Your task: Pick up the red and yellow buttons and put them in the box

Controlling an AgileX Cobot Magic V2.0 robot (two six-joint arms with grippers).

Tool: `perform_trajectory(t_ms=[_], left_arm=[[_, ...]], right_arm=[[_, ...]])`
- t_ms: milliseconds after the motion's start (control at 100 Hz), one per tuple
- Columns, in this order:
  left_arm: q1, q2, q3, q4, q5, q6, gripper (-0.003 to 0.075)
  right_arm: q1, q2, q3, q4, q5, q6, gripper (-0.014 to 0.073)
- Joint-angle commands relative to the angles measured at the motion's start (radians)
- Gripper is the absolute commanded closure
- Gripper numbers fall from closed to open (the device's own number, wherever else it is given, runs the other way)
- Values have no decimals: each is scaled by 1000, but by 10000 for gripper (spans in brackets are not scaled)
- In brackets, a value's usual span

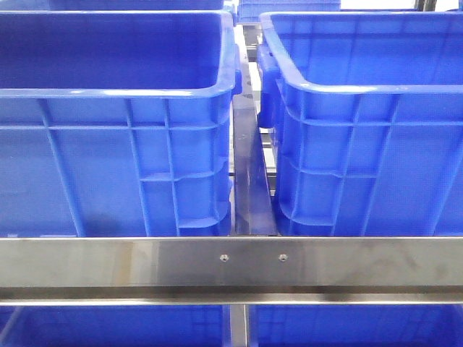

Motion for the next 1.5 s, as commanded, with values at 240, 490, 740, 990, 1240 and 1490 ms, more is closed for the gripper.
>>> perform_trajectory(t_ms=[240,490,740,990,1240,1490], left_arm=[[-6,-29,-31,5,-69,0,739],[-6,-29,-31,5,-69,0,739],[-6,-29,-31,5,-69,0,739],[-6,-29,-31,5,-69,0,739],[-6,-29,-31,5,-69,0,739],[-6,-29,-31,5,-69,0,739]], right_arm=[[0,65,-33,220,-85,-67,133],[0,161,-33,444,-117,-227,52],[0,385,-35,843,-69,-545,52],[2,553,-38,1100,17,-745,52],[81,652,-80,1143,34,-794,52],[163,725,-159,1143,28,-809,73]])
